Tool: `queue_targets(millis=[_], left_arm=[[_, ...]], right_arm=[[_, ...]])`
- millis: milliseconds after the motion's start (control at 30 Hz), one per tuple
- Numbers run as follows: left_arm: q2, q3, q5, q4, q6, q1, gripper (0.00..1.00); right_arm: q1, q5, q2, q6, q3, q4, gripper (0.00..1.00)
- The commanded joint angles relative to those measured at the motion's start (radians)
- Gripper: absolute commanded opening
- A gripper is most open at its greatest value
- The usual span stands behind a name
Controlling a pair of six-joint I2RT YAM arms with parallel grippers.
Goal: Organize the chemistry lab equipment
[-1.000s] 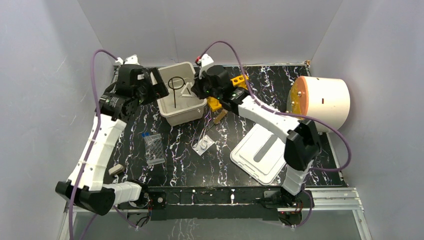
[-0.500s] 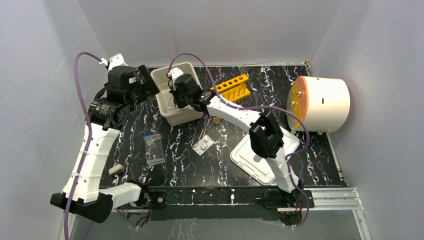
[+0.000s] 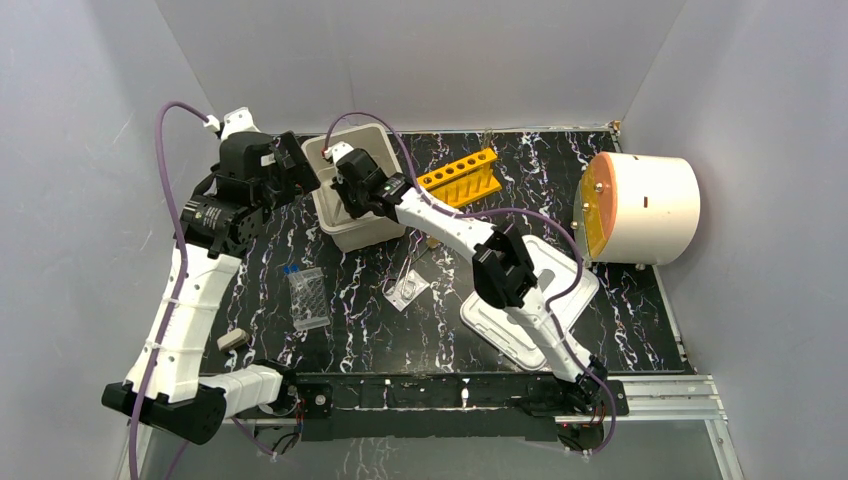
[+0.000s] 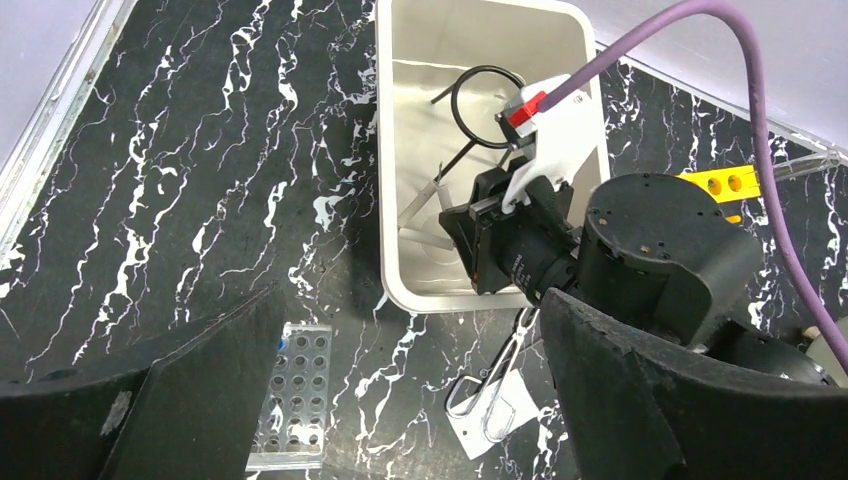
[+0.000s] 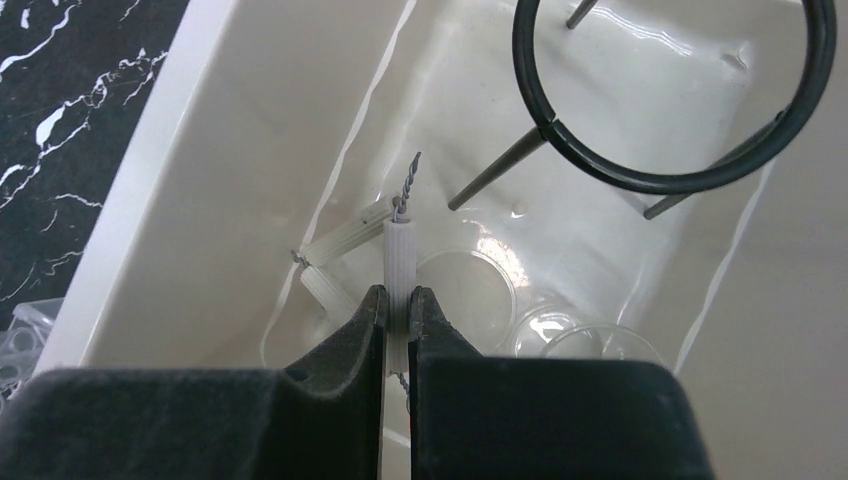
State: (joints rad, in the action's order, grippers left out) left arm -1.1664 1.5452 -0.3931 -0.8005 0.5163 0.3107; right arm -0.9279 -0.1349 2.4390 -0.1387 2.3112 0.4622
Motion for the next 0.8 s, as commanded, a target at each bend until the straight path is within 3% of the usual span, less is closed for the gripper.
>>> queue_targets(millis=[0, 233, 467, 767], left_arm=[[0.002, 0.004, -0.023, 0.008, -0.023, 0.002, 0.98], [0.002, 0.020, -0.048, 0.003, -0.039, 0.001, 0.98], [0.005, 0.031, -0.026, 0.016, -0.055, 0.017, 0.98], [0.008, 0.028, -0.010, 0.041, -0.078, 0.047, 0.98]], right_arm=[[-0.007, 0.012, 0.065, -0.003, 0.139, 0.074, 0.14], [-0.007, 0.017, 0.040, -0.049, 0.199, 0.104, 0.41], [-0.008, 0.024, -0.122, -0.104, 0.114, 0.066, 0.50], [-0.004, -0.080, -0.501, -0.212, -0.300, -0.031, 0.62]])
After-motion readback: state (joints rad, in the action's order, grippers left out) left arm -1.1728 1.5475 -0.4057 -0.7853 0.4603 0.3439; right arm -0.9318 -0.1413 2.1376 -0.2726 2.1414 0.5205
